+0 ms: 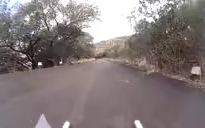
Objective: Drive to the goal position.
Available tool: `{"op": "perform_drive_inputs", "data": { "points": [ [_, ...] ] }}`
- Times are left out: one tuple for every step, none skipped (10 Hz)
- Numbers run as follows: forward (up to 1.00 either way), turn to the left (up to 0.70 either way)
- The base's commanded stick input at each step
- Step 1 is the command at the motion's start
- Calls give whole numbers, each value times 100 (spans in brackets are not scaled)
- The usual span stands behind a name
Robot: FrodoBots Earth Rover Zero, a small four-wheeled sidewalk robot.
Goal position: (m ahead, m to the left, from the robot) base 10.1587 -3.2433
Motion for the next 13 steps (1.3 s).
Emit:
{"op": "perform_drive_inputs", "data": {
  "points": [
    [50, 0],
    [50, 0],
    [50, 0],
    [50, 0],
    [50, 0],
    [50, 0],
    [50, 0],
    [50, 0],
    [50, 0],
    [50, 0],
    [50, 0],
    [50, 0],
    [50, 0]
  ]
}}
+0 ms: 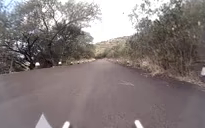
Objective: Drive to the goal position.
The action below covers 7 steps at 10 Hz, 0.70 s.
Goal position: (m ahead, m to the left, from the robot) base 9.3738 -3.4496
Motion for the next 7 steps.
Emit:
{"op": "perform_drive_inputs", "data": {
  "points": [
    [50, 0],
    [50, 0],
    [50, 0],
    [50, 0],
    [50, 0],
    [50, 0],
    [50, 0]
  ]
}}
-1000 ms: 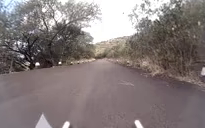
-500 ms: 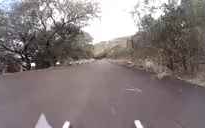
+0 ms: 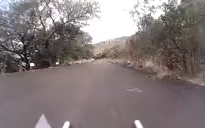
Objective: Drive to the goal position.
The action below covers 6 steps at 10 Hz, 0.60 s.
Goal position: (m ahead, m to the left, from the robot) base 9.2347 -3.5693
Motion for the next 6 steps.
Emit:
{"op": "perform_drive_inputs", "data": {
  "points": [
    [50, -8],
    [50, -25],
    [50, -25],
    [50, -25],
    [50, -16],
    [50, 0]
  ]
}}
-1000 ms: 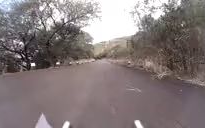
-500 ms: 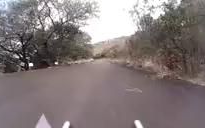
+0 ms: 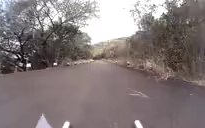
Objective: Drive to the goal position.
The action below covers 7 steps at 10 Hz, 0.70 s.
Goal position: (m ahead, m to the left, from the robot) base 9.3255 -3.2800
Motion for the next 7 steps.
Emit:
{"op": "perform_drive_inputs", "data": {
  "points": [
    [50, 0],
    [50, 0],
    [50, 0],
    [50, 0],
    [50, 0],
    [50, 0],
    [50, 0]
  ]
}}
